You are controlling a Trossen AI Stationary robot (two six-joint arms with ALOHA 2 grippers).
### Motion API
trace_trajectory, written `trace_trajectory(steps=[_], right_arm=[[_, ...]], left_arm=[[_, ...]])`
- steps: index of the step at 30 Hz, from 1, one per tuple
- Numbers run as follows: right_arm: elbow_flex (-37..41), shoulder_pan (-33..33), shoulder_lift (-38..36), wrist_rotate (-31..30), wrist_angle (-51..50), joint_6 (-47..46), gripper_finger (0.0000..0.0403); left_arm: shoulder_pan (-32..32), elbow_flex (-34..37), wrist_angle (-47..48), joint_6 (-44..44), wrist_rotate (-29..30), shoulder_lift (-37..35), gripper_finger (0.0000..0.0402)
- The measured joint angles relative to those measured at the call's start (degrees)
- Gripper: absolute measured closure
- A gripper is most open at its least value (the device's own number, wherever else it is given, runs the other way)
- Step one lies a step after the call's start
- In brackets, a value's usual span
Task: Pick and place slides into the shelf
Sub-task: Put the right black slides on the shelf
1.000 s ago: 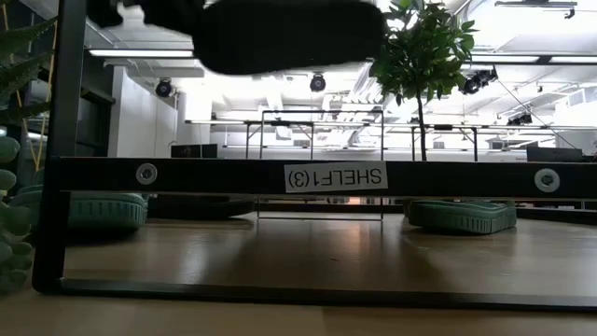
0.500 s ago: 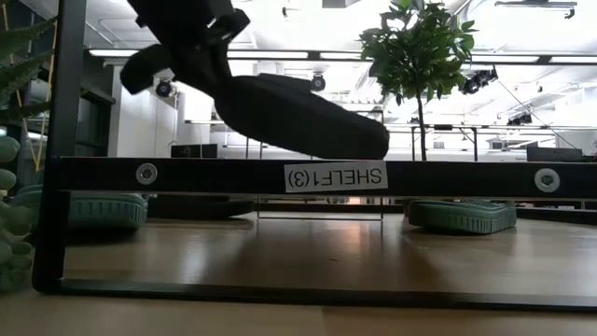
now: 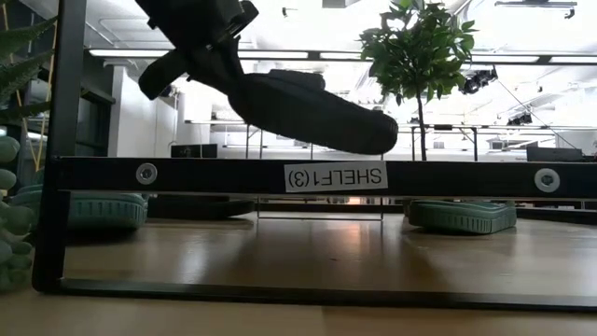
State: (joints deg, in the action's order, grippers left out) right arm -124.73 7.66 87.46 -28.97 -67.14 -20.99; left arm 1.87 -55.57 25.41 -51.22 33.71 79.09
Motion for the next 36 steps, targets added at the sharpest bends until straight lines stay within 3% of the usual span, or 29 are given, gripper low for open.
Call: trace_trajectory(steps=[21, 36], right_arm=[[0.00, -0.02, 0.00, -0.96, -3.89, -3.19, 0.0306], [0.00, 0.00, 0.02, -0.90, -3.82, -3.21, 0.0306]], left_arm=[[-0.72, 0.04, -6.44, 0.97, 3.01, 10.82, 0.0379], [-0.79, 0.02, -5.60, 6.43, 6.44, 13.07, 0.0378]])
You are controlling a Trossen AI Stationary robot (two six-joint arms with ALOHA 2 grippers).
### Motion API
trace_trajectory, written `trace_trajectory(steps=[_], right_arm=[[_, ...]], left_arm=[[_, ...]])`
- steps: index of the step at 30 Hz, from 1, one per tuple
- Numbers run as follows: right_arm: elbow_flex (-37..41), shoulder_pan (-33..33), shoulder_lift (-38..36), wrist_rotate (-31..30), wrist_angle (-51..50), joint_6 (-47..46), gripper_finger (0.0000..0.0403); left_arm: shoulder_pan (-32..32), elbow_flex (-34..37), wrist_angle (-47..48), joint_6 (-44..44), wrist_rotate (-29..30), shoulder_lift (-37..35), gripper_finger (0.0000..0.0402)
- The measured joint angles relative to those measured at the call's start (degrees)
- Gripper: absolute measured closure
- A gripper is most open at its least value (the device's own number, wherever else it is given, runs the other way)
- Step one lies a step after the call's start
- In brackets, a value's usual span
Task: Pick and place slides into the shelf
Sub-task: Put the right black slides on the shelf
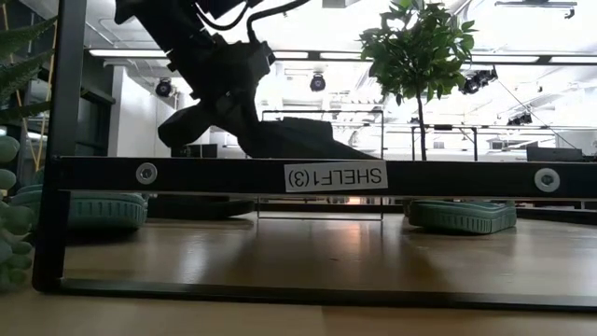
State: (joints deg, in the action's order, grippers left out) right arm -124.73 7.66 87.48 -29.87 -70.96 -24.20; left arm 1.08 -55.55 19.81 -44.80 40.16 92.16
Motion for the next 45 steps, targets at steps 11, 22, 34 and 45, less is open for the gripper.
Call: trace_trajectory(steps=[11, 22, 34, 45], right_arm=[[0.00, 0.00, 0.00, 0.04, 0.02, -0.40, 0.0306], [0.00, 0.00, 0.00, 0.06, 0.02, -0.40, 0.0306], [0.00, 0.00, 0.00, 0.04, 0.02, 0.07, 0.0306], [0.00, 0.00, 0.00, 0.04, -0.56, 0.21, 0.0306]], left_arm=[[-0.90, 0.00, 2.30, 2.57, -2.30, 0.00, 0.0363], [-2.62, 0.00, 4.17, 3.21, -5.05, 0.00, 0.0337], [-2.58, 0.00, 4.39, 3.23, -9.12, 0.00, 0.0276], [-2.62, 0.00, 6.91, 6.57, -9.52, 0.00, 0.0196]])
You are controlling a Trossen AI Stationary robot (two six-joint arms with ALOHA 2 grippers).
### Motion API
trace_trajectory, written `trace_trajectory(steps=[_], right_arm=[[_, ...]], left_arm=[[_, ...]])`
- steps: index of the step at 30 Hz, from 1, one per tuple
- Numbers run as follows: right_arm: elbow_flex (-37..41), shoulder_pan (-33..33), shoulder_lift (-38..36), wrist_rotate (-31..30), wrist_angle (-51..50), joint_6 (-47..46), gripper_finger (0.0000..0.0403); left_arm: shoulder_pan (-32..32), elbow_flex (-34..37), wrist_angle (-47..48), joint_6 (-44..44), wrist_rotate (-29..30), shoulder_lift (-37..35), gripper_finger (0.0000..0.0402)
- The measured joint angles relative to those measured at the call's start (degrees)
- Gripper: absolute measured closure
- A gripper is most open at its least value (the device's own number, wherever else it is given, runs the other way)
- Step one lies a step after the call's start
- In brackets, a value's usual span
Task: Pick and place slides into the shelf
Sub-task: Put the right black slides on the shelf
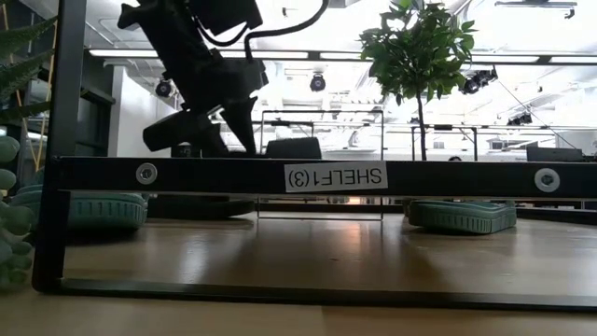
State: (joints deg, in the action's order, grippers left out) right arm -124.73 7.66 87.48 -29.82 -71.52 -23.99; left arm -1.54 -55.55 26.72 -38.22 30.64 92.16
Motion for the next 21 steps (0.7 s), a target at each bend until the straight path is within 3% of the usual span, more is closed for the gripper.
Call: trace_trajectory(steps=[10, 21], right_arm=[[0.00, 0.00, 0.00, -0.27, -0.07, 0.00, 0.0306], [0.00, 0.00, 0.00, -0.13, -0.10, -0.59, 0.0306]], left_arm=[[-0.65, 0.00, 2.96, 4.54, -0.09, 0.00, 0.0162], [-5.05, 0.00, 3.52, 9.01, -3.50, -0.02, 0.0205]])
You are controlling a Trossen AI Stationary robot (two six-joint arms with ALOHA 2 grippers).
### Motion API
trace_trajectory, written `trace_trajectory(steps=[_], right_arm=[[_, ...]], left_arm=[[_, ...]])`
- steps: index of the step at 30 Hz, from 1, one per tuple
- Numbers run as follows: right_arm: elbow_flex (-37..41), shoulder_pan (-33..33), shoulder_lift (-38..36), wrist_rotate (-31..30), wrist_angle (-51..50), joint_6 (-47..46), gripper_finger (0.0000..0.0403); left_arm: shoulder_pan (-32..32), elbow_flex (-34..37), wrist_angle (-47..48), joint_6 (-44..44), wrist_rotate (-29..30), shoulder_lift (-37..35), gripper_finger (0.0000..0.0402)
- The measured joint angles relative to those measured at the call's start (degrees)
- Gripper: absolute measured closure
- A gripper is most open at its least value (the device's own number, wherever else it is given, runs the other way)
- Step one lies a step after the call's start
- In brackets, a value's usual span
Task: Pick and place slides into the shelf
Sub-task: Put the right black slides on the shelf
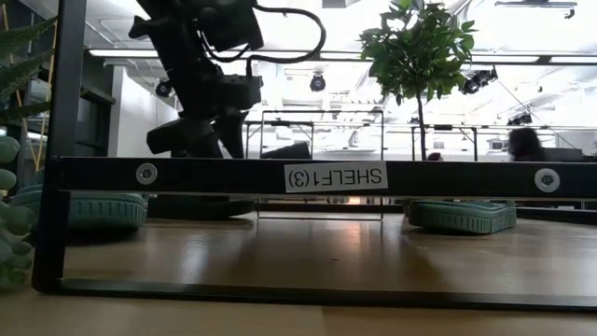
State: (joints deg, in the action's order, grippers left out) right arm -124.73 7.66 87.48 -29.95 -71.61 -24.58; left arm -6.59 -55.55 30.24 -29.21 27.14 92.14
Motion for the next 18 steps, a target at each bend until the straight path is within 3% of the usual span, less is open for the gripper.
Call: trace_trajectory(steps=[11, 18], right_arm=[[-0.02, 1.38, 0.00, -0.07, -2.05, -0.72, 0.0306], [-0.02, 2.32, 0.00, -1.19, -11.77, -7.82, 0.0306]], left_arm=[[0.22, 0.02, 3.55, -0.41, -3.24, -1.42, 0.0239], [0.22, 0.04, 5.36, 1.67, -3.86, -10.71, 0.0239]])
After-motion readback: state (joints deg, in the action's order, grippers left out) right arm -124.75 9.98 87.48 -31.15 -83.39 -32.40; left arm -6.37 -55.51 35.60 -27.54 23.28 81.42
